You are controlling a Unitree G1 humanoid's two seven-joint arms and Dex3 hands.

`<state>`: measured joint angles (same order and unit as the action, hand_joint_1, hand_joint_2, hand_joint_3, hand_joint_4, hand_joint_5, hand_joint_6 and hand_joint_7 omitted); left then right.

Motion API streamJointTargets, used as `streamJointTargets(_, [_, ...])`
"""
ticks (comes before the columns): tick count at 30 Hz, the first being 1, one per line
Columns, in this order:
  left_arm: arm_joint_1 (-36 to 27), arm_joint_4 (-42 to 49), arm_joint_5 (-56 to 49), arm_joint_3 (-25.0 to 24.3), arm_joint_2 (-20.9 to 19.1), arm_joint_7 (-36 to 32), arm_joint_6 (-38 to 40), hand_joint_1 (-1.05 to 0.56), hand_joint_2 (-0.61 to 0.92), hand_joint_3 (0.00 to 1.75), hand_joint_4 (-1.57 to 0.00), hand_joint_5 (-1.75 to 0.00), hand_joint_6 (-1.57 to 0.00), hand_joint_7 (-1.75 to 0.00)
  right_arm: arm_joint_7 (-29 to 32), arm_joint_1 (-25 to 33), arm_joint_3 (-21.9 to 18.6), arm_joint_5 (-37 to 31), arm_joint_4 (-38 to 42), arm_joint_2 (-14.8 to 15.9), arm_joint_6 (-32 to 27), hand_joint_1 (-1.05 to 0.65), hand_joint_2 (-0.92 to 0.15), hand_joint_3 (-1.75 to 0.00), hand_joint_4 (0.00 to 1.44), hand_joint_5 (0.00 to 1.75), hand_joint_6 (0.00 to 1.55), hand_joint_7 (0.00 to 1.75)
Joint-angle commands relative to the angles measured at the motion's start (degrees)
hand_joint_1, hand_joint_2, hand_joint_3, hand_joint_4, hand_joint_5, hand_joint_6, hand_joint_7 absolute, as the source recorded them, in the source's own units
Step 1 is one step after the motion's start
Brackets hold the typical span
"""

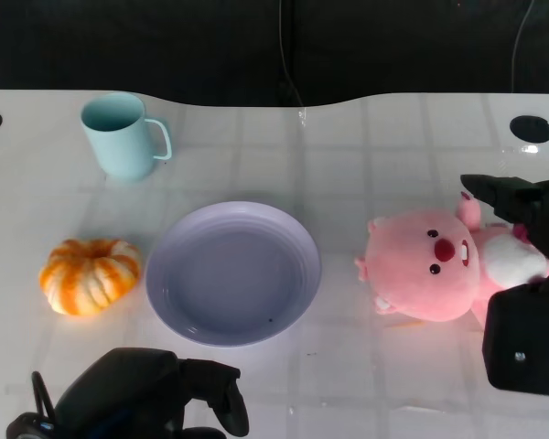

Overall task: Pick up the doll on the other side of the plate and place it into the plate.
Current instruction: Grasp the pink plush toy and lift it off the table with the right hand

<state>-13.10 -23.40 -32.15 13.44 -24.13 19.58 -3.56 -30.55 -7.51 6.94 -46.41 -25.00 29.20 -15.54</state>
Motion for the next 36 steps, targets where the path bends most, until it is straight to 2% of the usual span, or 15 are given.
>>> streamJointTargets(1, [0.29, 0.62, 0.06, -0.46, -0.74, -0.65, -0.72, -0.29, 0.92, 0.32, -0.72, -1.37, -0.78, -0.87, 0.26, -1.57, 0.9, 0.06, 4.64, 1.29, 0.55, -0.7, -0.85, 0.0, 0.03, 0.49, 0.16, 0.02])
streamJointTargets(8, [0.13, 0.15, -0.16, -0.3, -0.44, -0.31, 0.0, -0.29, 0.92, 0.32, -0.72, -1.35, -0.79, -0.86, 2.48, -5.32, 3.09, 0.52, 15.72, 0.76, 2.81, -0.73, -0.85, 0.0, 0.1, 0.42, 0.19, 0.02])
streamJointTargets(11, [-0.06, -0.12, -0.04, -0.27, -0.4, -0.13, 0.18, -0.3, 0.92, 0.33, -0.72, -1.34, -0.79, -0.85, 3.44, -7.19, 4.64, 0.51, 20.52, 0.59, 3.49, -0.73, -0.86, 0.0, 0.16, 0.33, 0.22, 0.01])
streamJointTargets(17, [-0.33, -0.62, 0.09, -0.35, -0.46, -0.17, 0.08, -0.3, 0.92, 0.34, -0.72, -1.35, -0.79, -0.85, 3.61, -10.77, 8.02, 0.05, 27.61, -0.59, 2.15, -0.73, -0.9, -0.01, 0.24, 0.21, 0.24, 0.01])
streamJointTargets(26, [-0.63, -0.82, 0.24, -0.49, -0.59, -0.19, -0.17, -0.31, 0.92, 0.35, -0.72, -1.37, -0.79, -0.86, 10.42, -18.06, 14.77, -1.2, 45.56, -2.23, 5.69, -0.74, -0.92, -0.06, 0.46, 0.17, 0.29, 0.01])
streamJointTargets(31, [-0.86, -1.43, 0.12, -0.45, -0.51, 0.15, 0.49, -0.32, 0.92, 0.36, -0.71, -1.39, -0.78, -0.88, 14.3, -22.96, 17.82, -0.65, 56.86, -4.96, 7.44, -0.73, -0.92, -0.07, 0.55, 0.1, 0.45, 0.04])
streamJointTargets(36, [-1.09, -1.67, -0.08, -0.4, -0.51, -0.24, 0.09, -0.31, 0.92, 0.35, -0.71, -1.41, -0.78, -0.89, 19.36, -28.11, 20.1, 0.35, 68.73, -9.19, 8.91, -0.69, -0.92, -0.06, 0.63, 0.06, 0.61, 0.05])
